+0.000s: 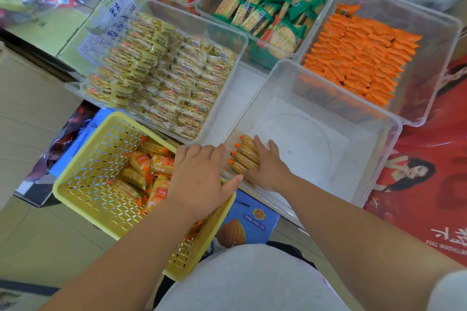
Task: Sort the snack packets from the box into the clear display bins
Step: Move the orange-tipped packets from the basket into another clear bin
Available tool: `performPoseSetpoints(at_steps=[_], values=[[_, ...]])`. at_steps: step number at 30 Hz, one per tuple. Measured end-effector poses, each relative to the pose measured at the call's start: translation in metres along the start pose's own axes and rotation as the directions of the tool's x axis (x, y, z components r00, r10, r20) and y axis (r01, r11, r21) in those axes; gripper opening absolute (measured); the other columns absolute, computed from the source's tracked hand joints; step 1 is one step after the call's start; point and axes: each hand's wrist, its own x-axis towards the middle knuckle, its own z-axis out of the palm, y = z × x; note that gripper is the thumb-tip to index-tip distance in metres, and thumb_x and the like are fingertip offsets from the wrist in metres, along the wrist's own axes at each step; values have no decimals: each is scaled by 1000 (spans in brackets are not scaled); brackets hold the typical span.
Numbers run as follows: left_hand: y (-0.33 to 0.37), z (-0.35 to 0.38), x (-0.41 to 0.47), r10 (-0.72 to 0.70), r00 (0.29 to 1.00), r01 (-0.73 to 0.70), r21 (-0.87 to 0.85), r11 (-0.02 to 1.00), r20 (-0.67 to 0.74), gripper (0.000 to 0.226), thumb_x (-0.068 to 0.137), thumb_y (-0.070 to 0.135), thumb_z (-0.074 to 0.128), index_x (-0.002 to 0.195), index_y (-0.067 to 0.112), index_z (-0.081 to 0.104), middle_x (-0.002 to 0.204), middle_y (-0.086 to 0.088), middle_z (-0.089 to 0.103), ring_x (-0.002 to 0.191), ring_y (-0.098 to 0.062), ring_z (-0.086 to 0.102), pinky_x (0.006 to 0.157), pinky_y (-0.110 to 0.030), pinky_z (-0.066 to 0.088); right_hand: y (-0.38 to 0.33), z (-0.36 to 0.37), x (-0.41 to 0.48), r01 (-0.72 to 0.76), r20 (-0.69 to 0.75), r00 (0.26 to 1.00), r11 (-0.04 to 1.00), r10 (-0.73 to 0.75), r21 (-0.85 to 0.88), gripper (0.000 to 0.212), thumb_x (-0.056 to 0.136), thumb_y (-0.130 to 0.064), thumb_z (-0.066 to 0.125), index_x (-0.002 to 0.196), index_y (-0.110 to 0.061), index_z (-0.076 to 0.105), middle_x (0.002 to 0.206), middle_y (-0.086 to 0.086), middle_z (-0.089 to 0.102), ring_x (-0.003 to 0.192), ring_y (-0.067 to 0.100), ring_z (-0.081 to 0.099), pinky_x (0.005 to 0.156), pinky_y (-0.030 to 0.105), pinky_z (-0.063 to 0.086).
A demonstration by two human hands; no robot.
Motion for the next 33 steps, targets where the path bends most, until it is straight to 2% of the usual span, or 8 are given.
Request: performPoseSetpoints(at_steps=[5, 11, 13, 15, 19, 22, 27, 33], values=[[4, -14, -20, 10, 999, -11, -24, 1000, -40, 72, 94, 65, 42, 145, 15, 52, 146, -14, 53, 140, -37, 43, 116, -59, 33, 3, -8, -7, 33, -10, 999, 994, -34, -99, 114, 81, -64, 67, 154, -46, -19, 166, -1, -20, 143, 29, 41, 104, 42, 44], [-21, -15, -75, -159, 948, 107, -192, 975, -277, 61, 87, 55, 59, 130, 11, 64, 126, -11, 62, 119, -35, 56, 103, -51, 44, 4, -14, -36, 11, -118, 992, 977, -37, -212, 103, 82, -72, 60, 156, -46, -7, 167, 1, -2, 144, 38, 33, 107, 52, 40], [-38, -11, -90, -301, 931, 245, -258, 935, -207, 63, 85, 51, 67, 132, 11, 61, 125, -13, 61, 117, -37, 56, 102, -49, 44, -4, -16, -52, 15, -192, 980, 980, -54, -198, 93, 88, -66, 58, 158, -42, 3, 167, 4, 5, 145, 38, 29, 110, 52, 37], [-57, -8, -97, -415, 910, 394, -278, 876, -17, 75, 82, 49, 78, 145, 18, 51, 134, -11, 54, 124, -36, 52, 106, -48, 43, -20, -15, -75, 128, -295, 941, 982, -165, -140, 78, 93, -57, 57, 158, -37, 20, 163, 6, 20, 142, 35, 32, 111, 49, 36], [-86, 1, -86, -406, 884, 454, -216, 864, 234, 100, 77, 59, 78, 158, 31, 28, 150, -6, 36, 132, -33, 49, 105, -43, 44, -65, 3, -125, 463, -417, 781, 879, -465, -112, 47, 95, -41, 62, 138, -22, 59, 131, 5, 54, 126, 26, 47, 105, 42, 43], [-96, 9, -63, -394, 856, 486, -265, 833, 334, 111, 71, 62, 82, 159, 28, 22, 154, -10, 33, 135, -33, 49, 103, -41, 44, -89, 25, -149, 544, -305, 763, 821, -569, -172, 37, 92, -37, 60, 123, -18, 68, 111, 1, 60, 105, 21, 57, 89, 38, 51], [-100, 27, -42, -282, 835, 443, -273, 854, 472, 148, 52, 72, 87, 163, 25, 0, 160, -20, 13, 145, -43, 35, 114, -45, 39, -100, 58, -151, 432, -199, 829, 824, -522, -366, 41, 93, -47, 50, 126, -28, 67, 114, -4, 63, 111, 20, 55, 97, 34, 44], [-97, 43, -43, -148, 861, 307, -264, 914, 487, 120, 75, 35, 84, 161, 36, 1, 153, -19, 12, 129, -45, 52, 102, -45, 49, -102, 93, -145, 188, -141, 927, 756, -347, -626, 44, 88, -56, 48, 125, -34, 61, 137, -10, 54, 136, 21, 40, 115, 37, 18]])
